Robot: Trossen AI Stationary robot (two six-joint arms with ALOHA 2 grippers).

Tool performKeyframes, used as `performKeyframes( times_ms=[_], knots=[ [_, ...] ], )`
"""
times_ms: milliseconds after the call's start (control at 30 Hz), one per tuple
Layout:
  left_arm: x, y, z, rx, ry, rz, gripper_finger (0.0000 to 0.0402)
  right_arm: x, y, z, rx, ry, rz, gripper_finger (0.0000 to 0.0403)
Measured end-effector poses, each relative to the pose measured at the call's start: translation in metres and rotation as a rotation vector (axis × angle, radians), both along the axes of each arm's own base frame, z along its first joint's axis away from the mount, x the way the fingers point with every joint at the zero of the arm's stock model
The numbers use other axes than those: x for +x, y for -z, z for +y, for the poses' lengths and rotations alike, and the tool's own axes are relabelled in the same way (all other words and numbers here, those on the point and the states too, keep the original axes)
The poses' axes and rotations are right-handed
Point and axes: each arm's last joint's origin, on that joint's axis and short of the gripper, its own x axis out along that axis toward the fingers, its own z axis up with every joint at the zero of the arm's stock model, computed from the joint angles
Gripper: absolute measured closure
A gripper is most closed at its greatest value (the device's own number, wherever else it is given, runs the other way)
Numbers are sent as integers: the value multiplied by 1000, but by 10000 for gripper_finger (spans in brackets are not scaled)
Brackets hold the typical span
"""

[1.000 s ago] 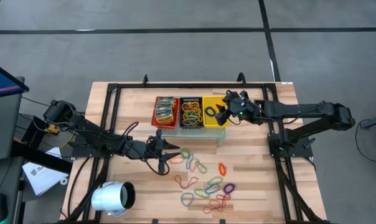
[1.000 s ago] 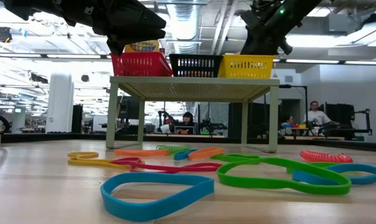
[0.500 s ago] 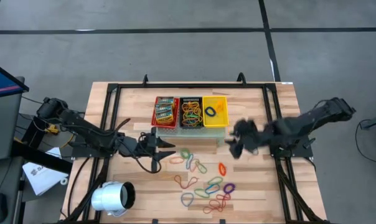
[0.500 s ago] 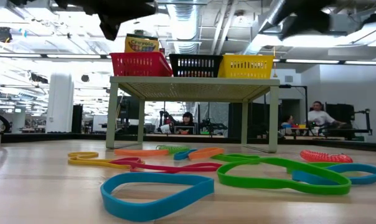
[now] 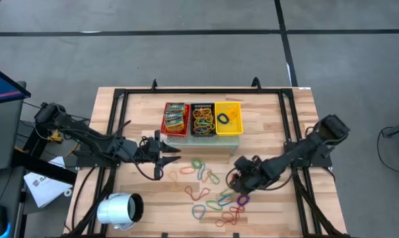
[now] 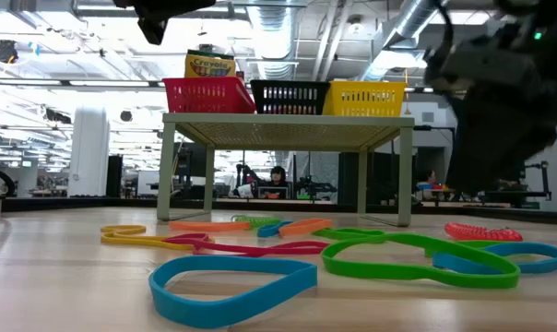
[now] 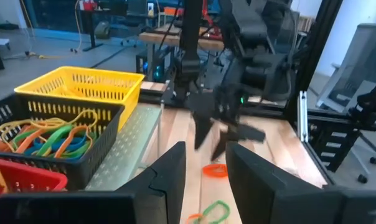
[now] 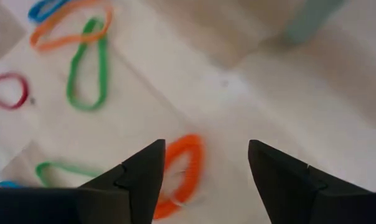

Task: Pick & Place Office Desk Supplies
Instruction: Put the orange spring keychain into the yellow bin on the shelf

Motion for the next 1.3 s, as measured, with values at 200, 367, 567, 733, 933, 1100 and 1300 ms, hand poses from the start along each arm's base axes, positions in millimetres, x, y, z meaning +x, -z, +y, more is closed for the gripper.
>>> performKeyframes(
  times_ms=[200, 367, 567, 733, 933, 1100, 1300],
  knots=[
    [-7, -4, 1, -5, 6, 10, 294, 16, 25, 4, 81, -48, 39, 176],
    [-10, -5, -1, -4, 22, 14, 294, 16, 36, 5, 69, -11, 81, 193],
    [-11, -3, -2, 1, 28, 26, 294, 13, 35, 3, 66, 1, 99, 304],
    [-11, -3, -2, 3, 28, 30, 294, 11, 27, 1, 71, -5, 76, 386],
    [-11, -3, -2, 5, 27, 34, 294, 8, -7, -9, 91, -60, 5, 364],
    [-11, -2, -2, 6, 27, 37, 294, 8, -56, -26, 85, -128, -150, 385],
    [-11, -2, -2, 8, 27, 41, 294, 5, -136, -56, -151, -164, -405, 379]
  ],
)
